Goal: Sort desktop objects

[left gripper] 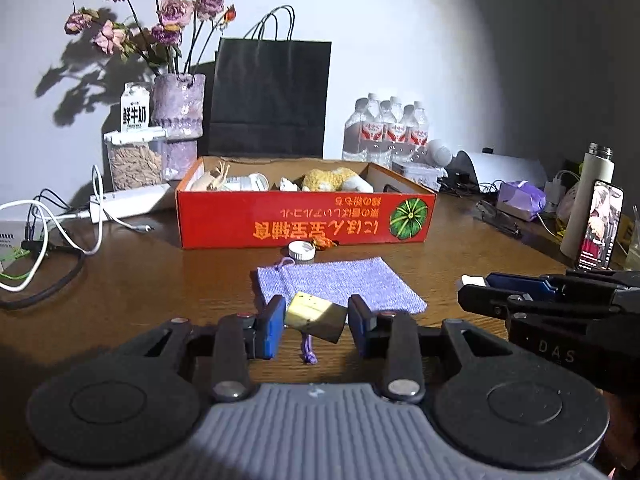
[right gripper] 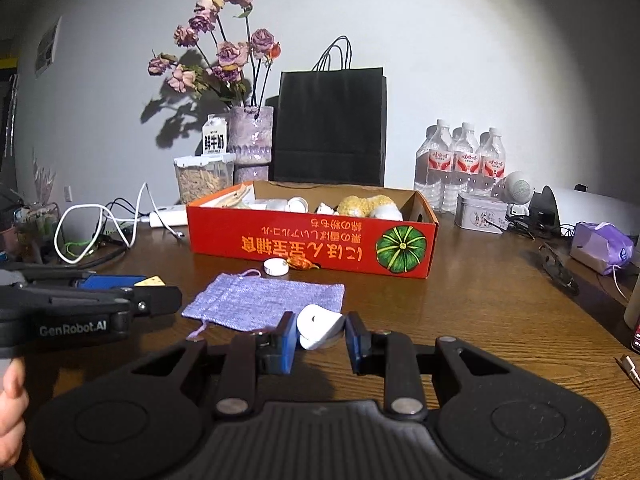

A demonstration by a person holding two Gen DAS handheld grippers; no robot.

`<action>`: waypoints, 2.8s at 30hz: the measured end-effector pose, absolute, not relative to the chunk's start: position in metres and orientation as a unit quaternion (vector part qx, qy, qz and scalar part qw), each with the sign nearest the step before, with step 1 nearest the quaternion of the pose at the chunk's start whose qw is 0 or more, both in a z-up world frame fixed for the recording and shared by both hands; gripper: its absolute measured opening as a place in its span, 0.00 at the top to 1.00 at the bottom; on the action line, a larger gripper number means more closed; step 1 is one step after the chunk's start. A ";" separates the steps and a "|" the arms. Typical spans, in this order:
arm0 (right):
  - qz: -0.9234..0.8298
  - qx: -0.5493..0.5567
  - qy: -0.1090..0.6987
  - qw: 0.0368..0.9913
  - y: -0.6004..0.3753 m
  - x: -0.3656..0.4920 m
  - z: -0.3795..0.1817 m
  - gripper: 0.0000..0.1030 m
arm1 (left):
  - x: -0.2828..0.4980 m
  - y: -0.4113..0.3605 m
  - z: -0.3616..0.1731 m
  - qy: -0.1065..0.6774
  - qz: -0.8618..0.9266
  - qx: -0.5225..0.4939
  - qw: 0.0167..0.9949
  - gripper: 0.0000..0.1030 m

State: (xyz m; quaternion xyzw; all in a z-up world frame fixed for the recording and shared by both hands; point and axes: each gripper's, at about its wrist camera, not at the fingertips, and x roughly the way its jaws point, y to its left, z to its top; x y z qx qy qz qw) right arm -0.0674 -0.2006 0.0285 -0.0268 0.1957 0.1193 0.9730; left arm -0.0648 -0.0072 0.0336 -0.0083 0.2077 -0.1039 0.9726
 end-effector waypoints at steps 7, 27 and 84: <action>0.119 -0.027 0.203 0.971 -0.198 -0.062 0.026 0.76 | -0.061 -0.008 0.031 0.206 -0.103 -0.006 0.973 0.66; 0.130 0.026 0.347 0.928 -0.230 0.211 0.105 0.76 | 0.208 -0.019 0.103 0.291 -0.153 -0.013 0.944 0.66; 0.147 0.007 0.283 0.948 -0.217 -0.047 0.014 0.15 | -0.053 0.007 0.025 0.248 -0.064 -0.022 0.966 0.00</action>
